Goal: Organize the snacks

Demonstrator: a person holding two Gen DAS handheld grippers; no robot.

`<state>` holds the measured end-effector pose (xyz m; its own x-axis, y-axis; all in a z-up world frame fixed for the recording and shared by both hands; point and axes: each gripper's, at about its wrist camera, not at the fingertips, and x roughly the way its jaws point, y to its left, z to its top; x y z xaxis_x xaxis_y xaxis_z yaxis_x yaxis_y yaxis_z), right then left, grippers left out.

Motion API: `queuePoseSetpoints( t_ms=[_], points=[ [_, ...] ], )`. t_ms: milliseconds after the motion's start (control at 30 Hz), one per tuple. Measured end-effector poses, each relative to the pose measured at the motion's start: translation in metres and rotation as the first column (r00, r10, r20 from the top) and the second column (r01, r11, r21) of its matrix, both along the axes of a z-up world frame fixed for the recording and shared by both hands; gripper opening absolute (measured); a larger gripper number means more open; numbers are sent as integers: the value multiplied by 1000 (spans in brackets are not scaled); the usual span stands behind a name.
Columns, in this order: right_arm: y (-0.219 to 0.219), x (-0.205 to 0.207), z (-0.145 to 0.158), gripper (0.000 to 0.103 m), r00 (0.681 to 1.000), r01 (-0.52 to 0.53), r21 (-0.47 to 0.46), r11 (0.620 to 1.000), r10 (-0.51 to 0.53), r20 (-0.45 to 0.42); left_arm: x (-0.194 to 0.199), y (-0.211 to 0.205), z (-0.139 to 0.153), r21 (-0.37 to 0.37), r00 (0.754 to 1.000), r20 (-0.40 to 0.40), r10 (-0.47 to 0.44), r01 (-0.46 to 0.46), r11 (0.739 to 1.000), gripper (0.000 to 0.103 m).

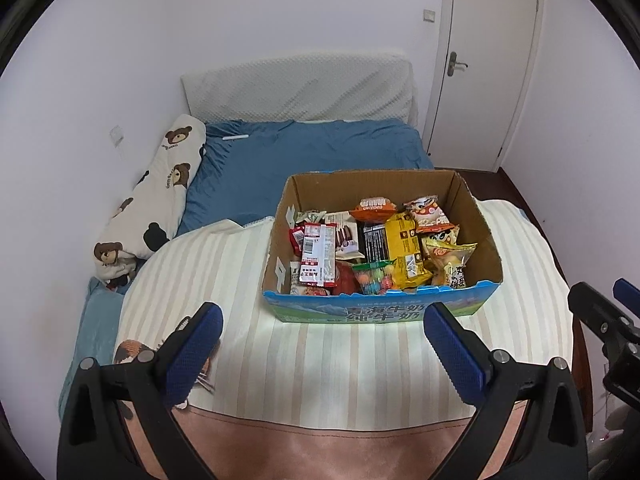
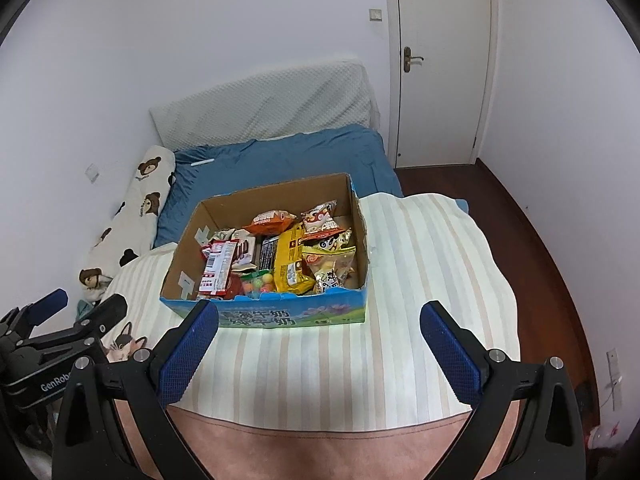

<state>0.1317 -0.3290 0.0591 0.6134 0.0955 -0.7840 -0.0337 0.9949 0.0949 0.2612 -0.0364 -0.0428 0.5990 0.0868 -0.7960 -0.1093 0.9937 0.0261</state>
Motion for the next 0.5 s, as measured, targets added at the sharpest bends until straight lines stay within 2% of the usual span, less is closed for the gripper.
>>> queuePoseSetpoints(
  t_ms=[500],
  points=[
    [1, 21, -13, 103, 1000, 18, -19, 1000, -18, -20, 15, -4, -12, -9, 1000, -27, 3, -3, 1000, 103]
  ],
)
